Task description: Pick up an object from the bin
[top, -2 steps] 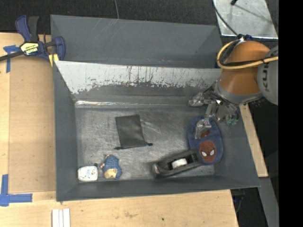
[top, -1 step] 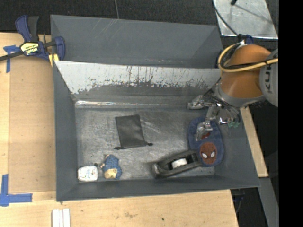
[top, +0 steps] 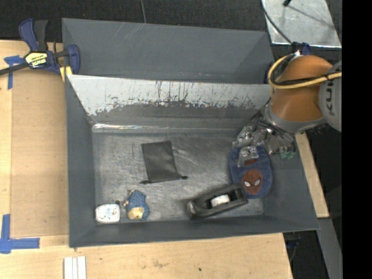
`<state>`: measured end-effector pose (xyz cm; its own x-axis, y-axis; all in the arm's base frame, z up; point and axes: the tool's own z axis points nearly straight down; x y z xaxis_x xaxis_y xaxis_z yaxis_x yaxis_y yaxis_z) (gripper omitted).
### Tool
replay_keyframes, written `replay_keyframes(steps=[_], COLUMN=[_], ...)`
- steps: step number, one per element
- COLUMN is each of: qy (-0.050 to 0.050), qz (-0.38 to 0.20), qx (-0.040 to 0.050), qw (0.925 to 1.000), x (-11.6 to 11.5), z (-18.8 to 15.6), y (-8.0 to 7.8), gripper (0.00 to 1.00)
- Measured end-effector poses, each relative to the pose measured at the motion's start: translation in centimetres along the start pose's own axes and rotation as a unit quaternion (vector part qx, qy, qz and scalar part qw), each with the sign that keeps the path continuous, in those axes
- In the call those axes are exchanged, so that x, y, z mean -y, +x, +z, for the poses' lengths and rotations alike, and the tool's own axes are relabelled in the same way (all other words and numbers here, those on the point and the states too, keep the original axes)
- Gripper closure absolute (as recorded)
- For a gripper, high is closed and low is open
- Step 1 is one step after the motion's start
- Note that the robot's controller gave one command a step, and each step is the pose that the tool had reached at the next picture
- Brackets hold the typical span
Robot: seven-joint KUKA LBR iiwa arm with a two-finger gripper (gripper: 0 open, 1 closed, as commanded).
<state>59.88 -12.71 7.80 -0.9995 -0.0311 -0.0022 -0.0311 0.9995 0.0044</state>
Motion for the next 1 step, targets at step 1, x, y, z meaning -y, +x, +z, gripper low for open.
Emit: replay_keyframes(steps=[1], qy=[0.004], qz=[-0.176], qx=[0.0046], qw=[0.9844], x=[-0.36], z=[-20.80], y=[0.18], gripper=[1.00])
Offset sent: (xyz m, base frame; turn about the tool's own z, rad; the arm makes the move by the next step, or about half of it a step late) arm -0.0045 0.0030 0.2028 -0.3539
